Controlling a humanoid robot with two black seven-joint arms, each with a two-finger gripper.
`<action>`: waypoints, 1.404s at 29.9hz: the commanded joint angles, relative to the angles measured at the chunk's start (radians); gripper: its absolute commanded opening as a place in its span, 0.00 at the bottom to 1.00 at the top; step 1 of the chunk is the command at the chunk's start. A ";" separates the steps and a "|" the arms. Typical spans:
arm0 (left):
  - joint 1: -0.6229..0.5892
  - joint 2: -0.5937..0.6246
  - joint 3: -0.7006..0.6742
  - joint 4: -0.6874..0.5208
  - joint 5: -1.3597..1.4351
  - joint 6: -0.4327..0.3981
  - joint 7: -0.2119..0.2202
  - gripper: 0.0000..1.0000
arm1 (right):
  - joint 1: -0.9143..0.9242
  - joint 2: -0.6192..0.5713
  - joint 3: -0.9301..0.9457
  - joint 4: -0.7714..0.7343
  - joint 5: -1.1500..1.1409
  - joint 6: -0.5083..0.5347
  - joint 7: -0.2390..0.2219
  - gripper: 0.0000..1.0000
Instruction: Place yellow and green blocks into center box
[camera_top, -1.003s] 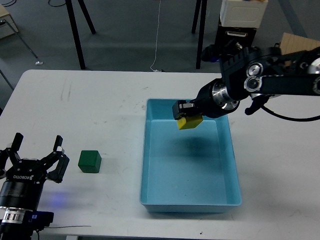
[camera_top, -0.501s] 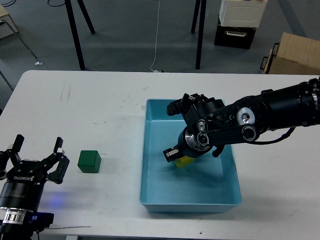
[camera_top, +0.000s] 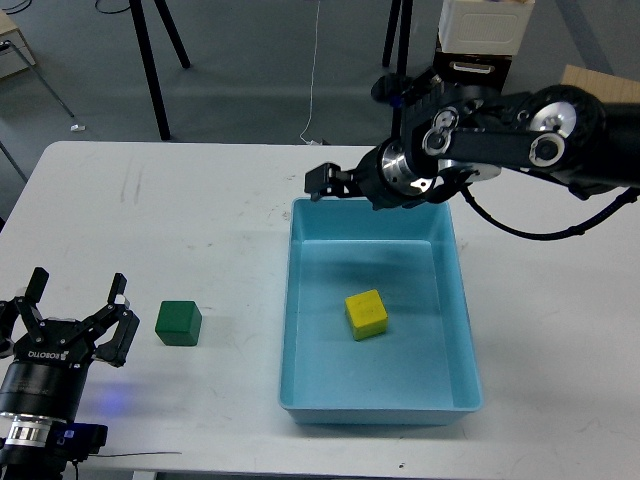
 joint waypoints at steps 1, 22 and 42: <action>-0.009 0.004 0.032 0.000 -0.001 0.000 -0.001 1.00 | -0.168 -0.019 0.401 -0.153 0.061 0.091 0.005 1.00; -0.061 0.011 0.036 0.001 -0.001 0.000 -0.001 1.00 | -1.429 -0.240 1.739 0.297 0.559 0.155 0.071 1.00; -0.073 0.012 0.032 0.000 -0.003 0.000 -0.003 1.00 | -2.137 0.178 1.851 0.778 0.612 0.155 0.086 1.00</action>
